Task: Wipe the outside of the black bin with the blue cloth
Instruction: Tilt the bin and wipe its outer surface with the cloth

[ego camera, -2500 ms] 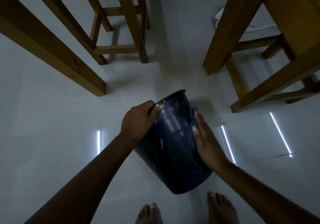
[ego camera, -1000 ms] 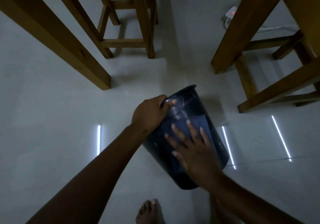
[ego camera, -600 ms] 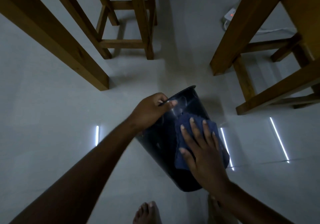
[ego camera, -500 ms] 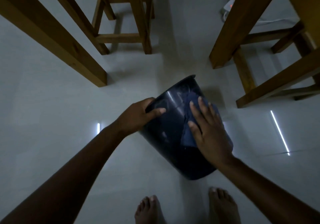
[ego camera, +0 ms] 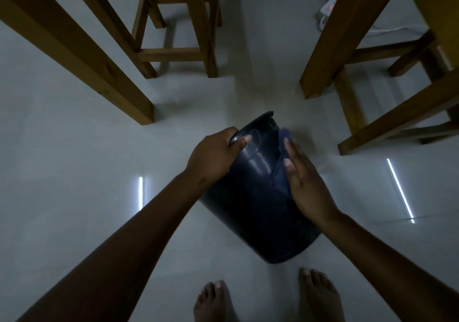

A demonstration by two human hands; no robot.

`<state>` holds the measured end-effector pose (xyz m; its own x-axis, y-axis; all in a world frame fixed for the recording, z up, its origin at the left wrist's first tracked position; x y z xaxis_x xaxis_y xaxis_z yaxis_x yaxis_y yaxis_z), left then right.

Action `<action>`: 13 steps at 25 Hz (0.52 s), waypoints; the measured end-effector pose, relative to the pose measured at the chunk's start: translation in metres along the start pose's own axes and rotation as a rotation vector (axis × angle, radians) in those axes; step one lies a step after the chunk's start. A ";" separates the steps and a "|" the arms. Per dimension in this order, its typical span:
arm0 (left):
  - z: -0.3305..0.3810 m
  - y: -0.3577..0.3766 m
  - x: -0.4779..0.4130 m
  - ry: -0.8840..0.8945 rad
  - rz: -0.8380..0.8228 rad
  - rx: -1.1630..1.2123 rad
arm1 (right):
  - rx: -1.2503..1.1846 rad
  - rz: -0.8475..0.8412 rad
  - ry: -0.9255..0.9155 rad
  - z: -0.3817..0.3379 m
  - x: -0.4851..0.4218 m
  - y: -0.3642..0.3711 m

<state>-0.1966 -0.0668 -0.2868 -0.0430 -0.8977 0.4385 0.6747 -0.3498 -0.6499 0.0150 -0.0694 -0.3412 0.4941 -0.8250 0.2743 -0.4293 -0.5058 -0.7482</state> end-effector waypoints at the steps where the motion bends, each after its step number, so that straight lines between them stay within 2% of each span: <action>1: -0.001 0.000 0.002 -0.004 0.006 0.000 | -0.088 0.008 0.075 0.009 0.008 0.001; 2: -0.002 0.001 0.004 -0.009 0.012 0.003 | -0.013 0.013 0.109 0.005 0.024 0.010; 3: -0.006 0.002 0.005 -0.017 0.022 0.002 | 0.126 0.018 0.064 -0.008 0.040 0.025; 5: -0.011 0.002 0.005 -0.027 0.042 0.005 | 0.409 -0.042 -0.174 -0.046 0.065 0.053; 7: -0.007 0.002 0.001 -0.004 0.046 0.009 | 0.536 -0.058 -0.343 -0.060 0.058 0.059; 8: -0.003 0.003 -0.002 0.008 0.043 -0.001 | 0.522 -0.030 -0.347 -0.058 0.043 0.049; 9: 0.001 0.003 -0.004 0.011 0.036 -0.011 | 0.445 0.011 -0.277 -0.049 0.029 0.037; 12: 0.006 0.001 -0.008 -0.020 0.023 -0.005 | -0.105 0.039 0.086 0.004 0.003 0.007; 13: 0.005 0.001 -0.008 -0.030 0.026 -0.006 | -0.210 0.035 0.166 0.013 0.007 0.007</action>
<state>-0.1915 -0.0584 -0.2881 -0.0034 -0.8981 0.4398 0.6707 -0.3282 -0.6652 0.0258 -0.0751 -0.3524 0.3528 -0.8643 0.3585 -0.6003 -0.5029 -0.6218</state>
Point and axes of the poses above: each hand's wrist, its own x-axis away from the middle knuckle, its own y-axis out of the palm, z = x × y, the point moved 5 cm from there along -x, towards the middle knuckle, and after that the axes turned 12 degrees about -z, right-handed, at the moved point
